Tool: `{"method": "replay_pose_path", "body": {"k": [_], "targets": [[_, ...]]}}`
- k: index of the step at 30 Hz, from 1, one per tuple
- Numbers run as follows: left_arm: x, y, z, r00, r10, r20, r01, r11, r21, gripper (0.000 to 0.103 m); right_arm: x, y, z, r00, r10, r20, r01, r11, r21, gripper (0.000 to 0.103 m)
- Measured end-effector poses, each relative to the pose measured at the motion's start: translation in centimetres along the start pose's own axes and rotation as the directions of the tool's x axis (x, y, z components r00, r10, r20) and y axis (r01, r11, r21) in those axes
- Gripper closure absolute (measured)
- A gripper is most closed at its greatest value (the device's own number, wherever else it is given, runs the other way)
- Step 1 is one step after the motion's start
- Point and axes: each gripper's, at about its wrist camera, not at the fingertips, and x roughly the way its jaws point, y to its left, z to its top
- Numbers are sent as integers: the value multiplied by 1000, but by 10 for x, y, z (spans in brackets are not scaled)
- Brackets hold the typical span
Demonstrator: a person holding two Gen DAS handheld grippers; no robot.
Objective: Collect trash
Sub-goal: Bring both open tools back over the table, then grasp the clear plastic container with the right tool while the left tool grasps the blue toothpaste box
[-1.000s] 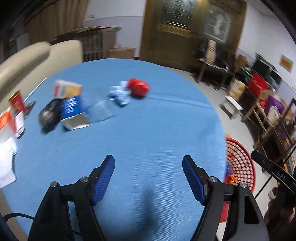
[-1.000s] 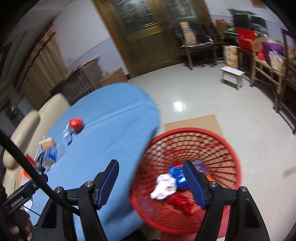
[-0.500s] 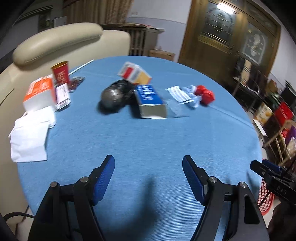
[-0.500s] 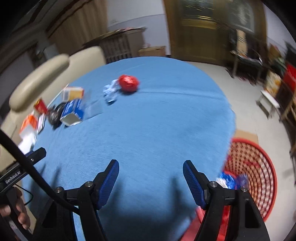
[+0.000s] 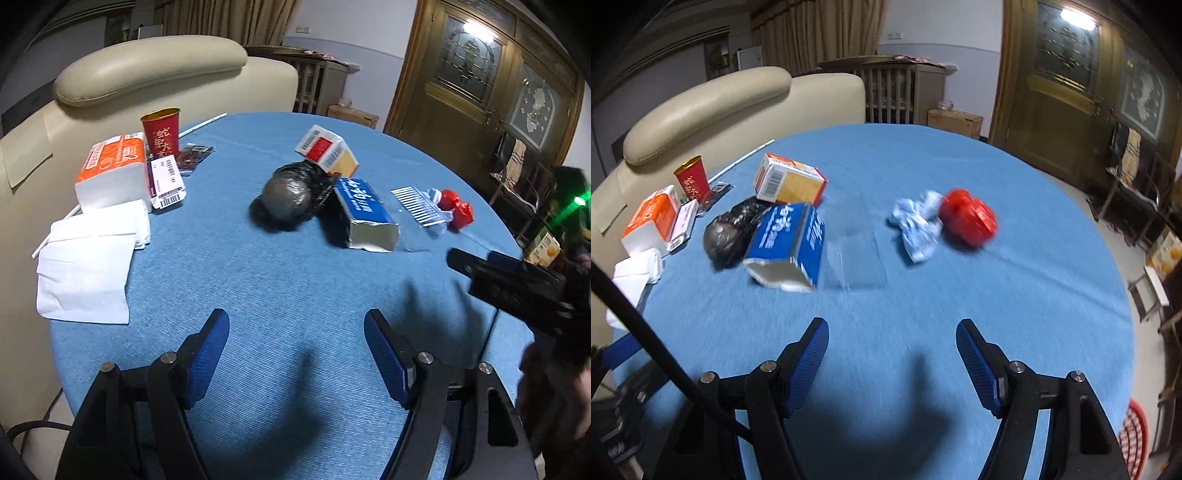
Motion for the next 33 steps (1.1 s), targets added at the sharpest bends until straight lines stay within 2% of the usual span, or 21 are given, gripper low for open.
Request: {"method": "replay_pose_path", "body": {"k": [12, 15, 16, 25, 33], "targets": [[4, 3, 8, 1000, 3, 4, -3, 1000, -1, 27, 54, 22, 38, 1000, 26, -16, -26, 999, -28, 30], [4, 3, 9, 1000, 5, 5, -4, 1000, -1, 27, 64, 19, 41, 998, 49, -33, -49, 999, -11, 54], [5, 1, 9, 1000, 5, 4, -5, 1000, 1, 27, 65, 18, 42, 998, 57, -33, -57, 998, -8, 54], [16, -19, 26, 1000, -3, 11, 3, 1000, 21, 27, 36, -7, 28, 993, 118, 11, -119, 991, 66, 54], [48, -68, 61, 999, -26, 19, 24, 997, 77, 27, 0, -38, -10, 988, 152, 26, -155, 973, 170, 54]]}}
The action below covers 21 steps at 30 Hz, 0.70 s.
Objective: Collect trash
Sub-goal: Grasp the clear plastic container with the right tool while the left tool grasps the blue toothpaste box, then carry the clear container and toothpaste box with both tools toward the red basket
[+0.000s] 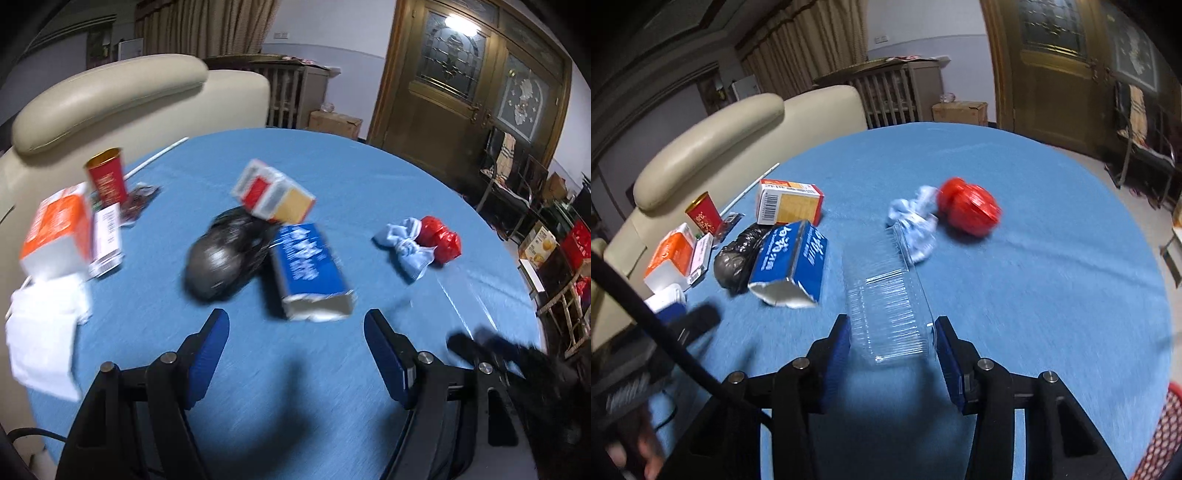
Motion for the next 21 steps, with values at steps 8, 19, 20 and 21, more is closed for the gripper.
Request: {"method": "replay_pose_path", "body": {"k": [8, 19, 20, 21], "targets": [[55, -26, 17, 995, 82, -63, -79, 996, 45, 27, -32, -28, -15, 1000, 0, 24, -2, 997, 75, 54], [57, -20, 11, 994, 45, -100, -39, 997, 61, 42, -51, -41, -28, 999, 1, 43, -6, 993, 117, 54], [49, -17, 8, 995, 37, -92, -32, 998, 55, 43, -53, -41, -29, 999, 3, 46, -8, 993, 120, 54], [39, -14, 3, 996, 23, -83, -20, 999, 42, 43, -54, -41, -30, 999, 7, 47, -13, 992, 125, 54]]}}
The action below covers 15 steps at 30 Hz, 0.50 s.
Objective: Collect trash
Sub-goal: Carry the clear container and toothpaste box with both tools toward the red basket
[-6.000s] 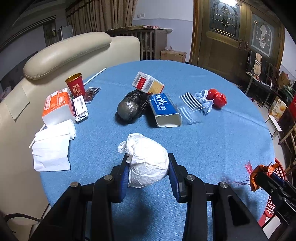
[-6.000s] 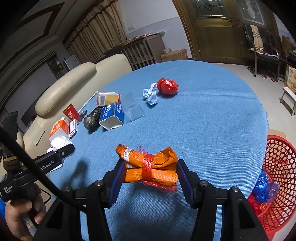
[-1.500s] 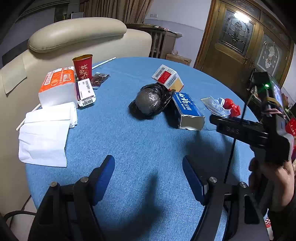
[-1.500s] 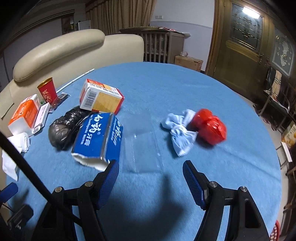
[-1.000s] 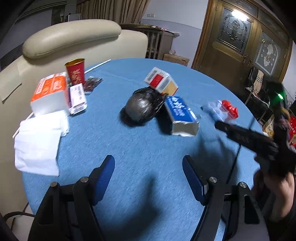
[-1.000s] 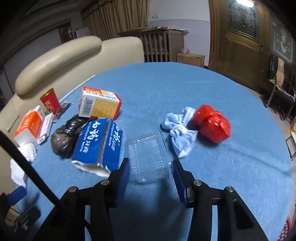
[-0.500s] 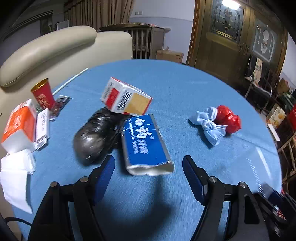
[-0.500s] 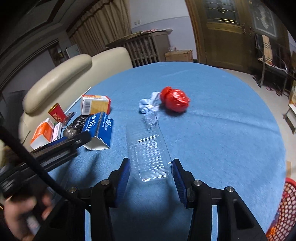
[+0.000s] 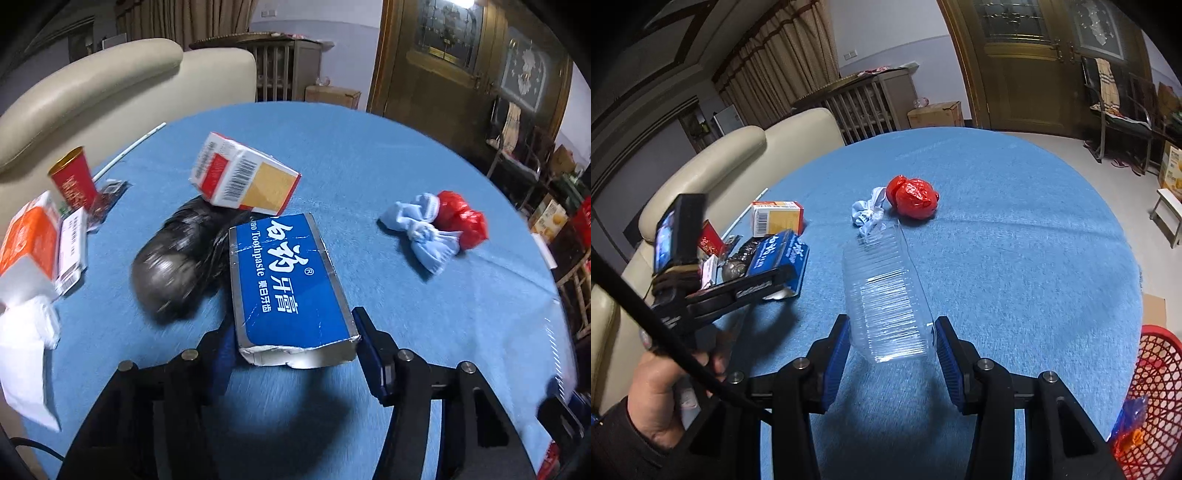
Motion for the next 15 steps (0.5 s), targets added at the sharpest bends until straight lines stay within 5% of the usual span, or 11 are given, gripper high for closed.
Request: {"method": "replay_pose_path", "body": {"k": [15], "targets": [[-85, 25, -72, 998, 44, 41, -43, 999, -31, 42, -28, 23, -34, 1000, 32, 1, -31, 999, -19, 54]]}}
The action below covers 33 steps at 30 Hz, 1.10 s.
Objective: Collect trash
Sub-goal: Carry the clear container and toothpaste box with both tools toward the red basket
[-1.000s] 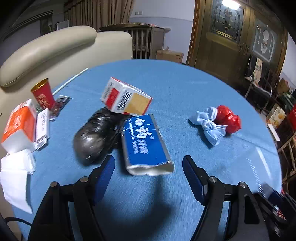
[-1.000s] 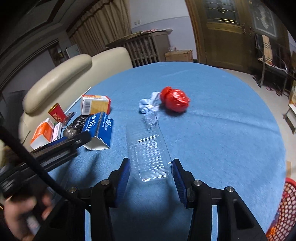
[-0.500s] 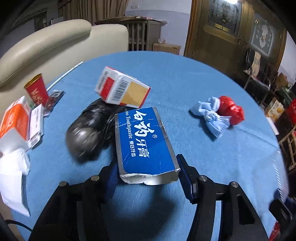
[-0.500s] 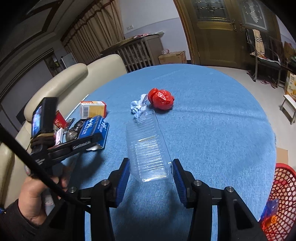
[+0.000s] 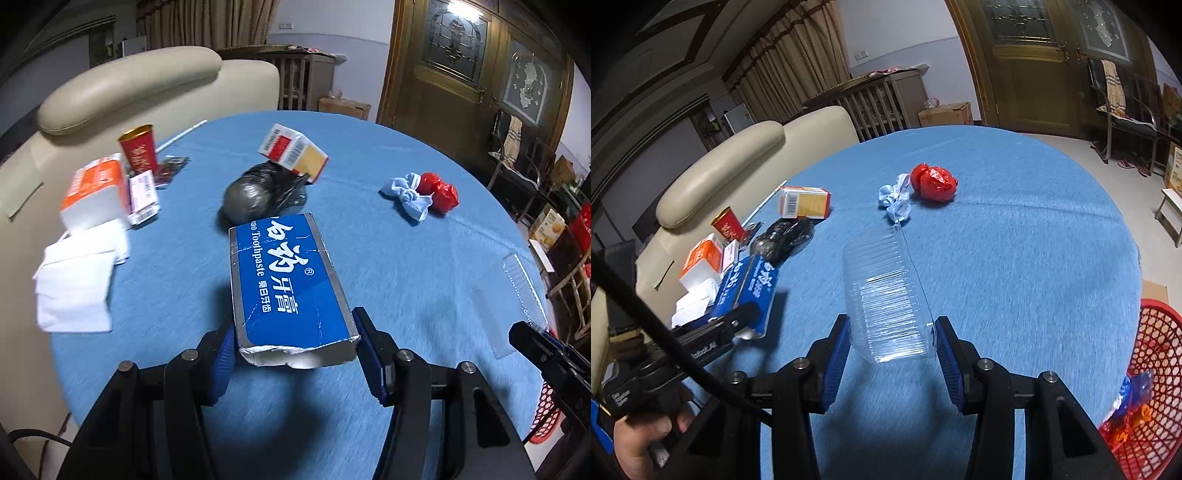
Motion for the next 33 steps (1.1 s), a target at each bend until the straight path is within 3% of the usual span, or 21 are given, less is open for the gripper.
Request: {"method": "replay_pose_path", "body": {"k": [10, 33], "targets": [[-16, 11, -13, 1000, 15, 4, -15, 1000, -19, 42, -16, 6, -16, 1000, -5, -2, 5, 1000, -7, 54], [-17, -17, -15, 1000, 16, -8, -15, 999, 51, 42, -29, -19, -20, 1000, -4, 24, 2, 998, 58, 54]]}}
